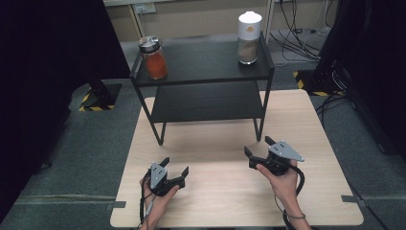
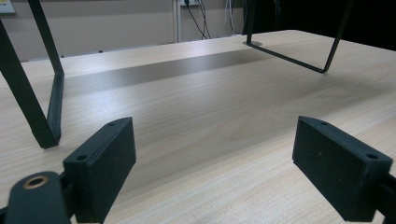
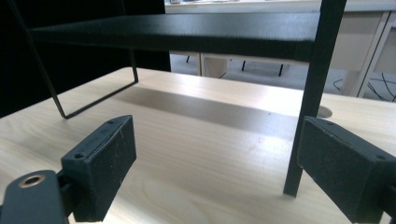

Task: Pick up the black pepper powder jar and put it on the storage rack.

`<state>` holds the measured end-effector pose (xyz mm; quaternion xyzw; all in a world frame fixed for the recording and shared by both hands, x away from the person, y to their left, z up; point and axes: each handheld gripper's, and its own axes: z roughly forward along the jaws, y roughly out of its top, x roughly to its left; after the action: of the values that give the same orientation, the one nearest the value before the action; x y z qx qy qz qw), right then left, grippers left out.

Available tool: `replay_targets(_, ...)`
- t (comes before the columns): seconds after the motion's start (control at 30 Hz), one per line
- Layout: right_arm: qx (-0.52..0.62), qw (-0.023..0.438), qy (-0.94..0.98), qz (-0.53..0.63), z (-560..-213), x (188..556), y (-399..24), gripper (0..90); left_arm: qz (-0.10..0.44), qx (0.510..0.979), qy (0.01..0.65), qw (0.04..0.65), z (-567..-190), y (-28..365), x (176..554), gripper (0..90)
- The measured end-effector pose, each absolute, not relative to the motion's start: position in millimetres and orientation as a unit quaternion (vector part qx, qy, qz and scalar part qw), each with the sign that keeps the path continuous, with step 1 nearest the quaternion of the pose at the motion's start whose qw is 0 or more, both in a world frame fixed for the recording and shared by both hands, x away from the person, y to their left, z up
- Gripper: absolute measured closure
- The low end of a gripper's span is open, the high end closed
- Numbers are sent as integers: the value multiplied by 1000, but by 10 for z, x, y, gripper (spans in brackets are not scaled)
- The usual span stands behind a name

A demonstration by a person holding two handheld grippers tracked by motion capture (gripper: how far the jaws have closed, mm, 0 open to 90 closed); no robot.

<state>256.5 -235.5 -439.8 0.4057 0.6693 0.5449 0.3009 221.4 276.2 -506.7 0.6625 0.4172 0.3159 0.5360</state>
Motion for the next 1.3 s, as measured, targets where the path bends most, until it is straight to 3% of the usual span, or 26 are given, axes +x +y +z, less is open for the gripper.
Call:
replay_targets(0.77,425,266,687,526,-4751,2479,-2421,119,316,663,417,536,-5067,2759,2213,129)
replay_targets(1.3,426,267,684,528,-4870,2395,-2449,116,314,662,418,537,-5067,2761,2214,127)
